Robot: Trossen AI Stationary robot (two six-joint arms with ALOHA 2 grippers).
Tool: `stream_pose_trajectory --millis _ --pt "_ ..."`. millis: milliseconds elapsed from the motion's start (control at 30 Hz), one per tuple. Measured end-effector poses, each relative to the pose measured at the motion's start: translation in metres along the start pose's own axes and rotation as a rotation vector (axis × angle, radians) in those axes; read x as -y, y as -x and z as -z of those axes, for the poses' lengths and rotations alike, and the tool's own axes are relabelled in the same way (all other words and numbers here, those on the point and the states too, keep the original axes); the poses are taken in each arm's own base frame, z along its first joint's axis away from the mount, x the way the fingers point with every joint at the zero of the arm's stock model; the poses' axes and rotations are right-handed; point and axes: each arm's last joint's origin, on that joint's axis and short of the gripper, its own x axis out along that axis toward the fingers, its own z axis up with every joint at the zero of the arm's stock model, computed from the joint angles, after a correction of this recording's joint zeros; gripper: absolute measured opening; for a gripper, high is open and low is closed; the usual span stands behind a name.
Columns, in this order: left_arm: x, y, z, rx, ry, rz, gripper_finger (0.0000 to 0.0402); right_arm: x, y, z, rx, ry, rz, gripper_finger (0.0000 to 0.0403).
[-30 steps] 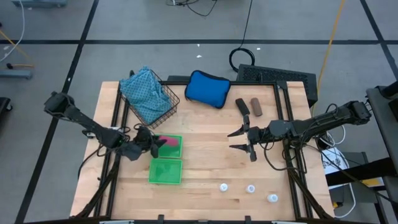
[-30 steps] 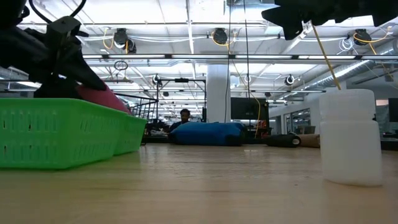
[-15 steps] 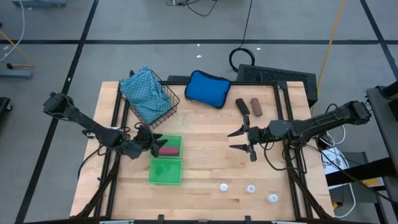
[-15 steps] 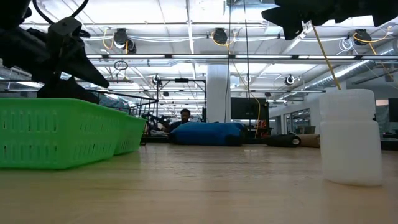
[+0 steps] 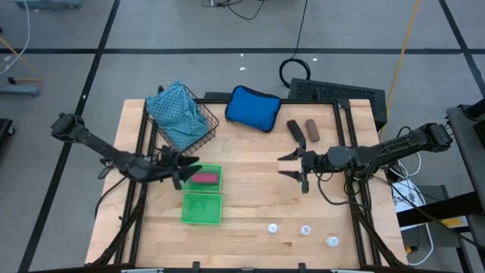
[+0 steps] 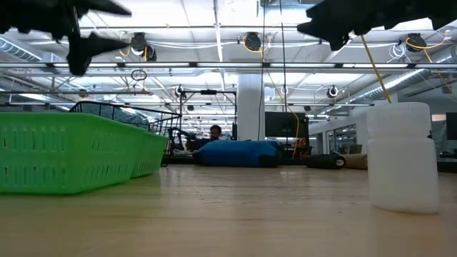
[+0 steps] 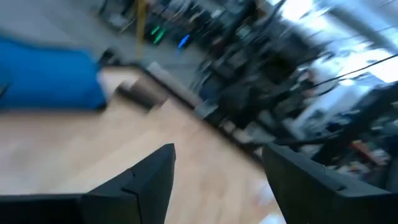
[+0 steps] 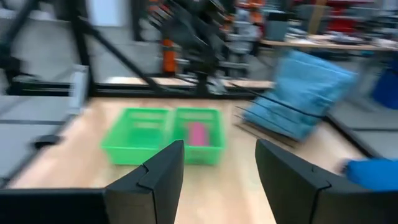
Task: Pick & Place Medicine items
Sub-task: Put the brown bandage into the top green basket
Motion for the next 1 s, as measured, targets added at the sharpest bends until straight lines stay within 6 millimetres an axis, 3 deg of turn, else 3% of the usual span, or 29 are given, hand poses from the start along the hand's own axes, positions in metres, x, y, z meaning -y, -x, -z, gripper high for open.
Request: stream_pose_trajectory --millis 167,333,467,667,1000 --pt "0.010 0.002 -0.014 0.102 -0.086 0.104 0.0250 0.007 0.001 0.007 -0.067 0.022 0.246 0.0187" --pt "0.010 0.002 -0.015 0.114 -0.131 0.102 0.0250 0.020 0.005 0.018 -0.155 -0.013 0.513 0.0187" --pt "0.010 0.001 -0.014 0.111 -0.147 0.093 0.0250 0.036 0.007 0.028 -0.228 -0.092 0.611 0.0188" --pt "0.010 0.001 -0.014 0.111 -0.163 0.091 0.0250 0.066 0.010 0.042 -0.360 -0.262 0.624 0.0192" --pt "0.007 0.000 -0.012 0.110 -0.183 0.040 0.0250 0.114 0.038 0.065 -0.598 -0.400 0.912 0.0263"
